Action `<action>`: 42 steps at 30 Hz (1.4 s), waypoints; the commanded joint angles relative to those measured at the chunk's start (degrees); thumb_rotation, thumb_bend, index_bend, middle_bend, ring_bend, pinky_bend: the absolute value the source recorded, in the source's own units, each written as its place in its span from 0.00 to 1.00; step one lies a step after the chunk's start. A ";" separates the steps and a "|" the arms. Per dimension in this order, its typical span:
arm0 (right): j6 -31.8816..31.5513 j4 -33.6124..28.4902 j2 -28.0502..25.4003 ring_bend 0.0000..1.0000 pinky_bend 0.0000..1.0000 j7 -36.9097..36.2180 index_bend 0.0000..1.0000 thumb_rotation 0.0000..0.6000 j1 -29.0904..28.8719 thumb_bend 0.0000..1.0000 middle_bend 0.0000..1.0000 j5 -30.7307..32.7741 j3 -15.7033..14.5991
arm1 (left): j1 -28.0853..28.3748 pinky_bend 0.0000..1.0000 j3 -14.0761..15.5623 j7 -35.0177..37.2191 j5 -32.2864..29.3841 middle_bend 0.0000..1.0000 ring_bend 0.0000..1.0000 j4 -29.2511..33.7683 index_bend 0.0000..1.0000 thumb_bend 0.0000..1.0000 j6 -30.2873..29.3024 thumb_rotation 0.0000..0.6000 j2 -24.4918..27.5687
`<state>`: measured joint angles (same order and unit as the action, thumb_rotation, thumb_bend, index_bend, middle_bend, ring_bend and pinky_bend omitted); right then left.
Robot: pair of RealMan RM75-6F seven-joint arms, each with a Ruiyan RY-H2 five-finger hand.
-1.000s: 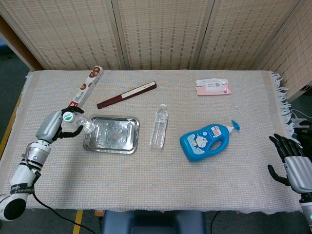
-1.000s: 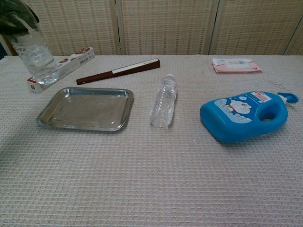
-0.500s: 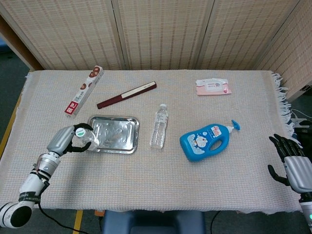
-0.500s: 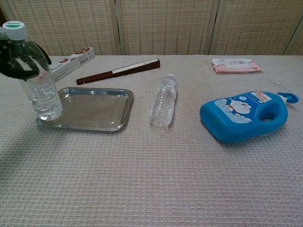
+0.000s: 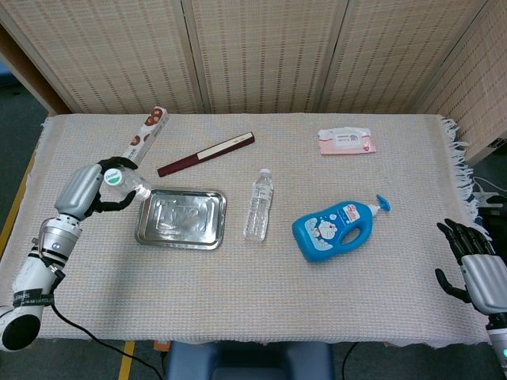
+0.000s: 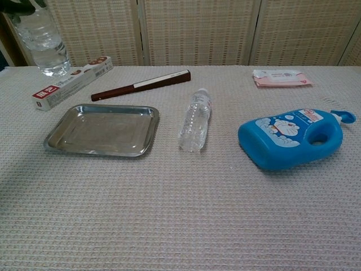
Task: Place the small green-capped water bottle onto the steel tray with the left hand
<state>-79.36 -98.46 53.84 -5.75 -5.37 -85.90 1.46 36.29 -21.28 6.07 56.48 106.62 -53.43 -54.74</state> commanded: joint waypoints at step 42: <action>1.69 0.33 -0.09 0.00 0.07 0.58 0.00 1.00 -0.39 0.19 0.00 0.68 -0.39 | 2.23 0.48 4.26 -1.53 1.27 0.65 0.54 -2.31 0.57 0.40 -2.11 1.00 -13.85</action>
<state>-77.70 -98.10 53.79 -5.11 -5.74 -85.21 1.10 37.15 -16.37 4.83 59.02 105.42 -57.05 -67.57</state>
